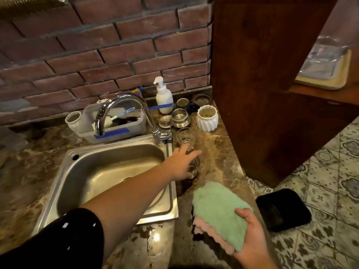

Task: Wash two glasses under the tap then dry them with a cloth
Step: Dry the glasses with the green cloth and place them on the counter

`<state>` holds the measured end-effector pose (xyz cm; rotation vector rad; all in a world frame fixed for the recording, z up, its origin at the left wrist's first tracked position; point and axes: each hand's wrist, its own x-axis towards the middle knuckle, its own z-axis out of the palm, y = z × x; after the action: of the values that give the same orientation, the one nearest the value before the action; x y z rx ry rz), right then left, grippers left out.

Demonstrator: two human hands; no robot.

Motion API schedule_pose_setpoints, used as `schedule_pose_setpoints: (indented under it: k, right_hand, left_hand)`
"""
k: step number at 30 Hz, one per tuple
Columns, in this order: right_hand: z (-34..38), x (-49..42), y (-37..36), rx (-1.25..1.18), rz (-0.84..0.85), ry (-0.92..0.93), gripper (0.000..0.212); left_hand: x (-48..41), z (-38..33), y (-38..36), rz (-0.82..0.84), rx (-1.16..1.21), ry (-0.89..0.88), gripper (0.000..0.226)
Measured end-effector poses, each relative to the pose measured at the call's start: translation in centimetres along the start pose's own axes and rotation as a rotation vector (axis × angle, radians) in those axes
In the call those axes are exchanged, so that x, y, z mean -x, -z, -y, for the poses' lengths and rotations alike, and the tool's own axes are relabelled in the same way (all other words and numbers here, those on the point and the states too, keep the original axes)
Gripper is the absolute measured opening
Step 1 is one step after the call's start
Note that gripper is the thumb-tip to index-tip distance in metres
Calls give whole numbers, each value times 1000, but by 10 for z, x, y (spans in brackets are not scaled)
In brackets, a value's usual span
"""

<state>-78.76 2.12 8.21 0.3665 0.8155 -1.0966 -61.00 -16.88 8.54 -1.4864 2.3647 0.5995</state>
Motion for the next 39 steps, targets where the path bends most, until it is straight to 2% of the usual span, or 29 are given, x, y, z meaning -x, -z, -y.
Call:
schedule_pose_setpoints:
  k: [3, 4, 5, 8, 9, 12, 13, 17, 19, 20, 21, 23, 25, 28, 30, 31, 34, 35, 37, 39]
  right_hand:
    - [2, -1, -1, -28, 40, -30, 55]
    - [3, -2, -1, -34, 23, -27, 52]
    - [3, -3, -2, -29, 3, -23, 55]
    - [0, -1, -5, -2, -31, 7, 95]
    - [1, -1, -7, 4, -22, 6, 94]
    - [2, 3, -11, 52, 16, 41, 46]
    - [4, 3, -13, 44, 7, 53, 43]
    - [2, 12, -33, 69, 36, 174, 68]
    - [-5, 19, -47, 91, 44, 241, 98]
    - [-10, 21, -54, 101, 69, 266, 106]
    - [-17, 25, -65, 107, 106, 281, 99]
    - [-32, 31, -85, 161, 126, 344, 70]
    - [-52, 36, -109, 253, 107, 425, 57]
    - [-88, 49, -140, 539, 155, 584, 21]
    - [-113, 55, -154, 782, 189, 721, 13]
    - [-127, 55, -160, 888, 231, 815, 18]
    - [-158, 51, -175, 1200, 350, 1111, 68]
    - [-166, 47, -181, 1279, 393, 1218, 76]
    - [-181, 40, -194, 1387, 443, 1359, 79]
    - [-197, 45, -210, 1368, 486, 1329, 76]
  left_hand:
    - [-7, -3, -3, 36, -64, -20, 84]
    - [-9, -4, -4, 29, -91, -23, 80]
    - [-11, -5, -6, 15, -113, -28, 76]
    - [-12, -6, -6, -6, -120, -45, 68]
    - [-12, -6, -4, 3, -94, -39, 67]
    - [-2, -2, 3, 2, 54, 7, 63]
    - [5, 1, 6, -7, 106, 15, 61]
    - [45, 12, 29, -82, 278, -4, 57]
    - [67, 18, 43, -119, 309, -9, 62]
    - [79, 21, 50, -137, 309, -10, 63]
    - [90, 23, 56, -159, 313, -11, 64]
    - [112, 27, 69, -205, 353, -10, 62]
    - [134, 29, 82, -269, 411, -14, 56]
    - [166, 31, 99, -375, 517, -24, 49]
    - [186, 39, 108, -438, 564, -3, 43]
    - [195, 44, 112, -463, 585, 13, 40]
    - [225, 61, 117, -506, 640, 49, 38]
    - [235, 68, 117, -516, 644, 55, 39]
    - [253, 81, 119, -541, 634, 72, 37]
    - [269, 96, 121, -581, 627, 66, 36]
